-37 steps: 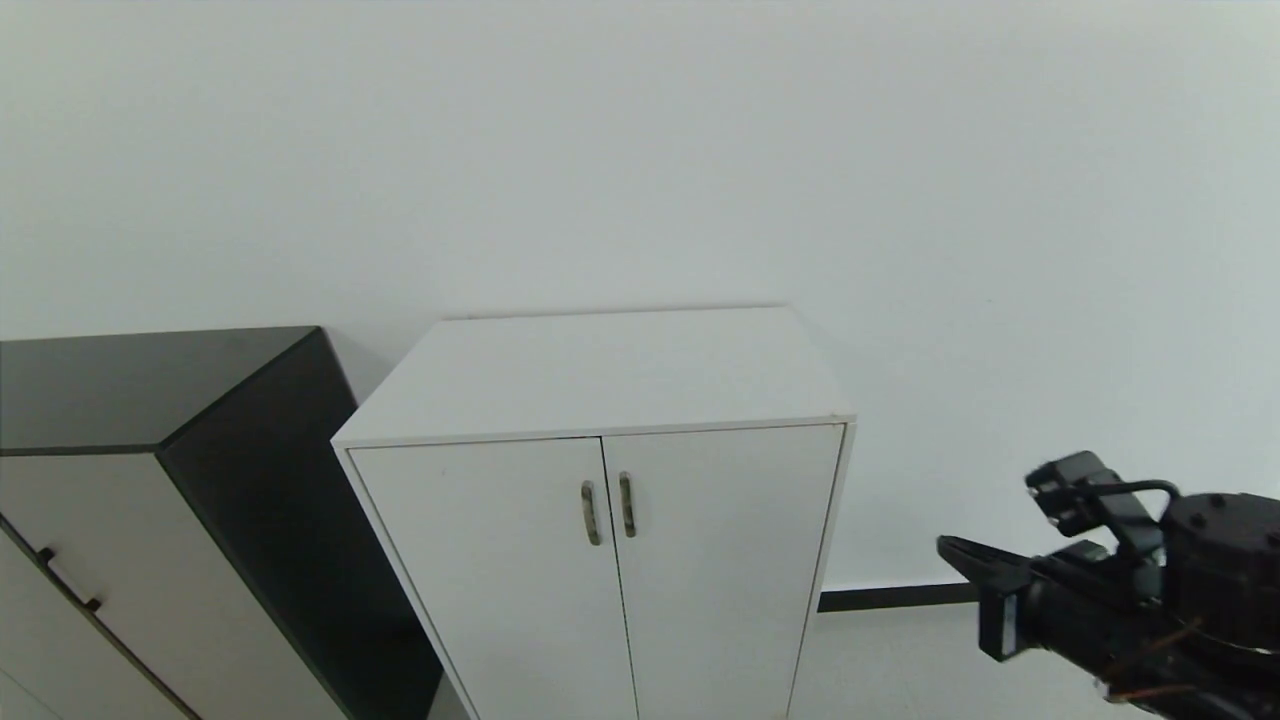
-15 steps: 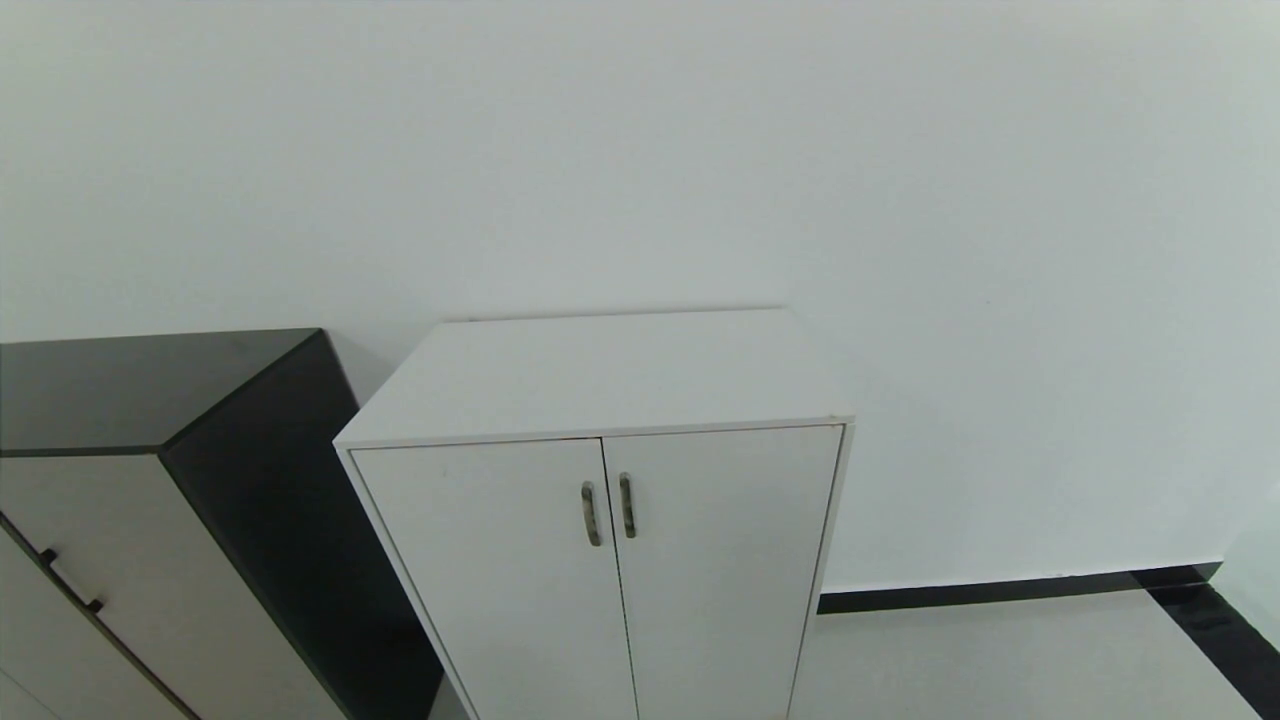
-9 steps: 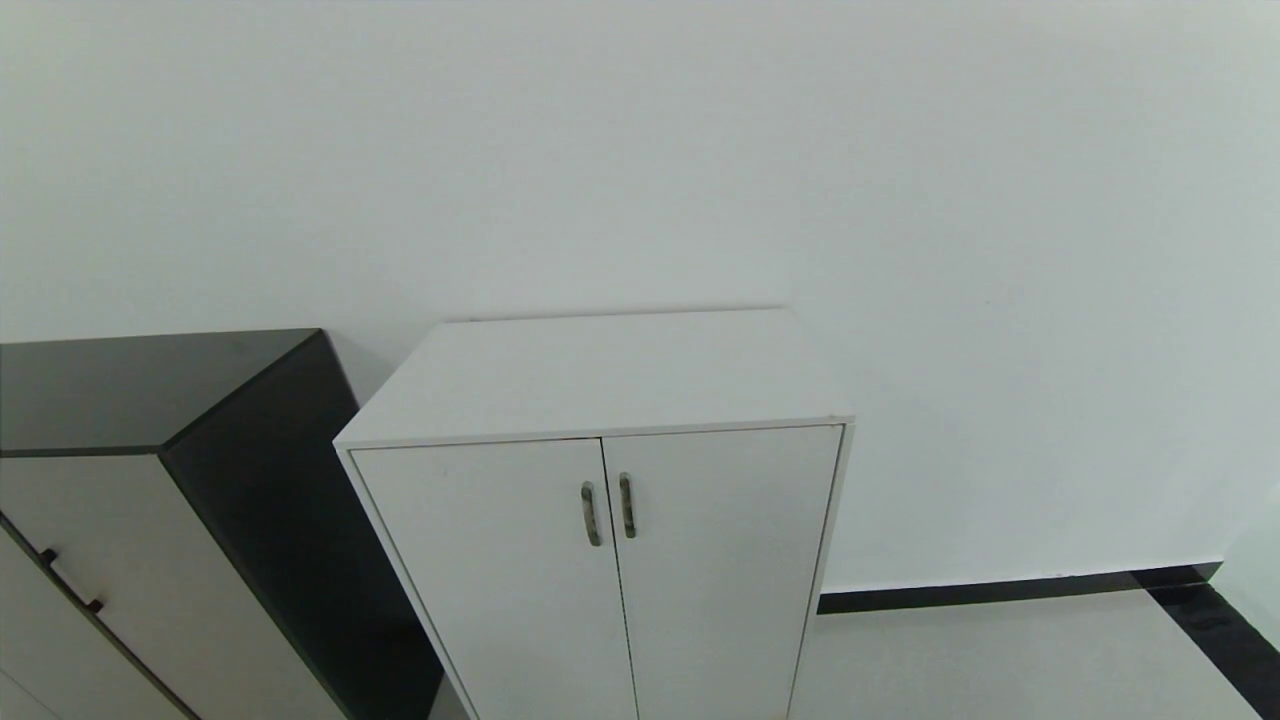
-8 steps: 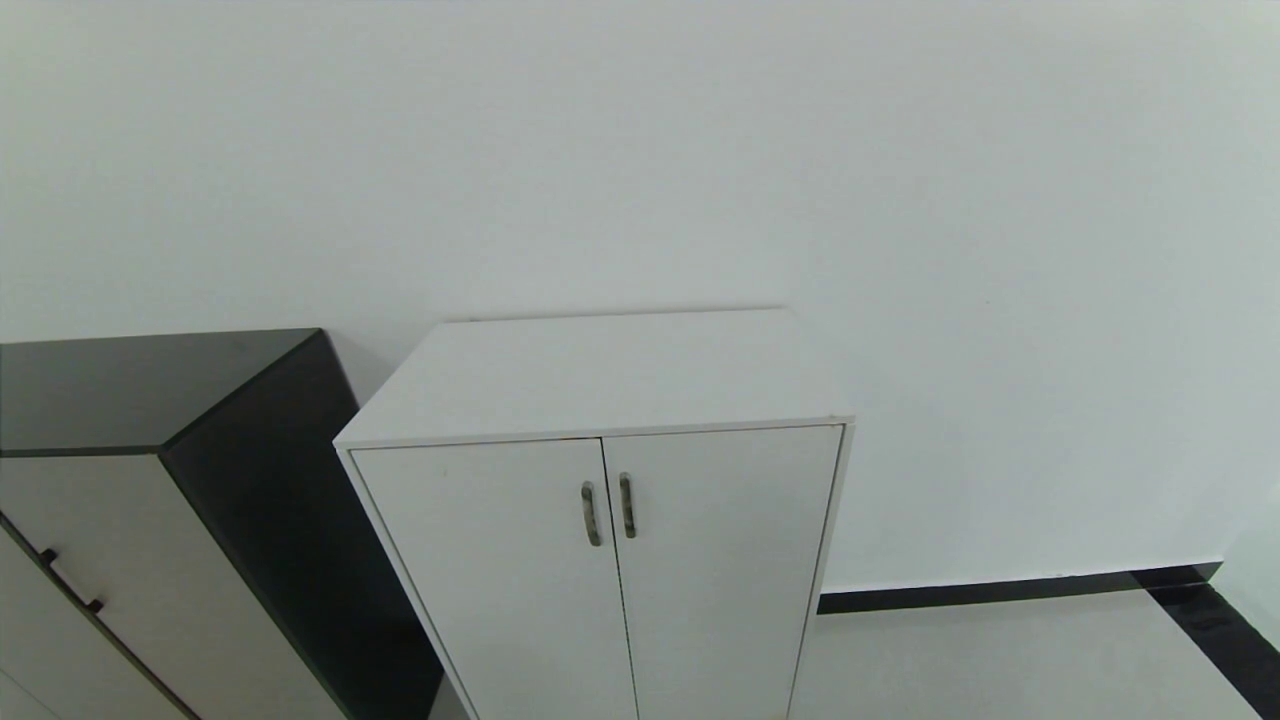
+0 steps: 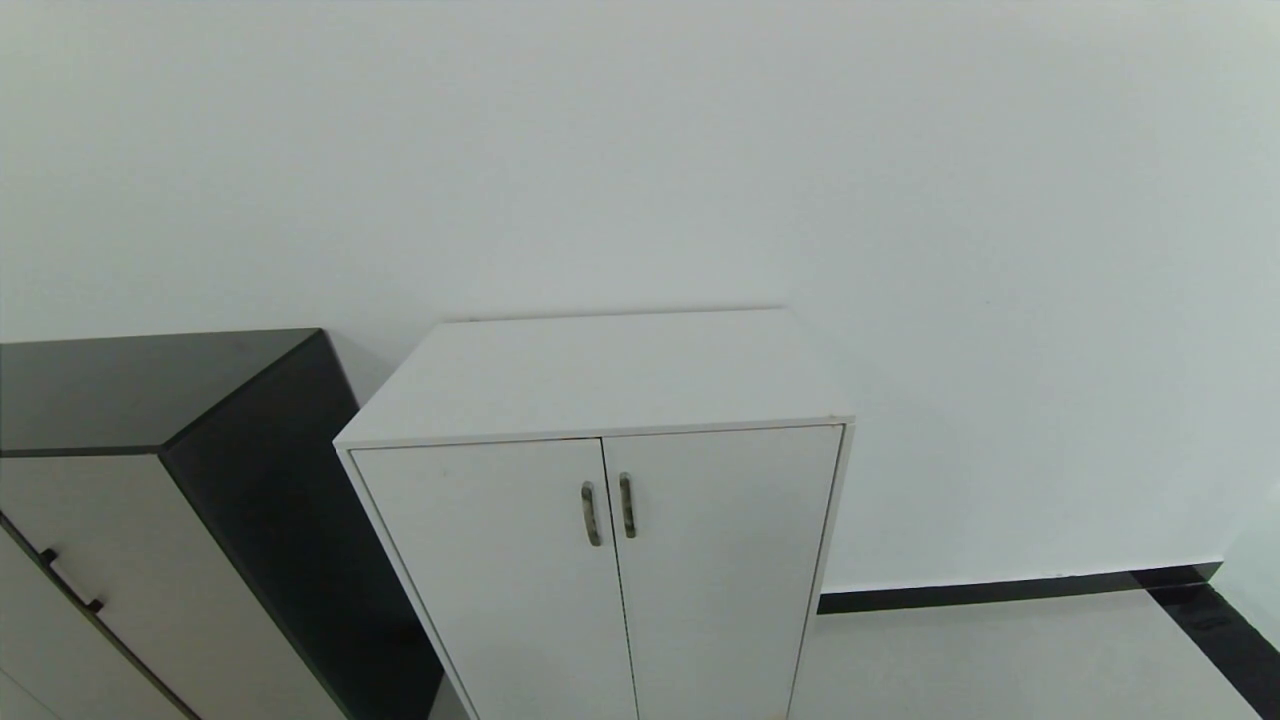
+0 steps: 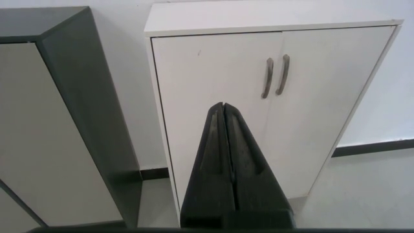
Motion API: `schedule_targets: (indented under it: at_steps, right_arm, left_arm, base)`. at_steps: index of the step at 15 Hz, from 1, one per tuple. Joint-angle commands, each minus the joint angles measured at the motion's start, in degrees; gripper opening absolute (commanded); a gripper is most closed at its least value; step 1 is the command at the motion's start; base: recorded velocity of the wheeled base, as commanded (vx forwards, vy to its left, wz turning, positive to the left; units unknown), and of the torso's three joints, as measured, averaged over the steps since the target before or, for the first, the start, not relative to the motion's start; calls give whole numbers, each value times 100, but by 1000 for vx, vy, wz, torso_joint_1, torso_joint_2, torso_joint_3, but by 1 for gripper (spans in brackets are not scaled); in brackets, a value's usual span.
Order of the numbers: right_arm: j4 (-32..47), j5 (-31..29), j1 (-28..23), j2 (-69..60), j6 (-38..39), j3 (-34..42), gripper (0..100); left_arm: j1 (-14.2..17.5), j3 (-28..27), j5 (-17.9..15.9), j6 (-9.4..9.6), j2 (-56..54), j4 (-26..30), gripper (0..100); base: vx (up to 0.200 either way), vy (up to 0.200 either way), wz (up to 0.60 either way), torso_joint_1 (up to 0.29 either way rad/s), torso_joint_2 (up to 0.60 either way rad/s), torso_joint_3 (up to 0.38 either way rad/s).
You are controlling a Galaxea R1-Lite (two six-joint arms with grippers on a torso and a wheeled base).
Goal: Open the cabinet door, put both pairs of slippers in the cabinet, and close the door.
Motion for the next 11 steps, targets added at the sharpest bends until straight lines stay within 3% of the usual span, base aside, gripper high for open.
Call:
schedule_targets:
  at_steps: [1,11]
  right_arm:
    - [10,1,4,16,-2,2,0]
    - [10,10,-5,16,-2,2,0]
  left_arm:
    - [0,0,1,-1,4,-1,0]
    - [0,0,1,-1,4,-1,0]
  base:
    - [0,0,0,0,0,0]
    - [0,0,0,0,0,0]
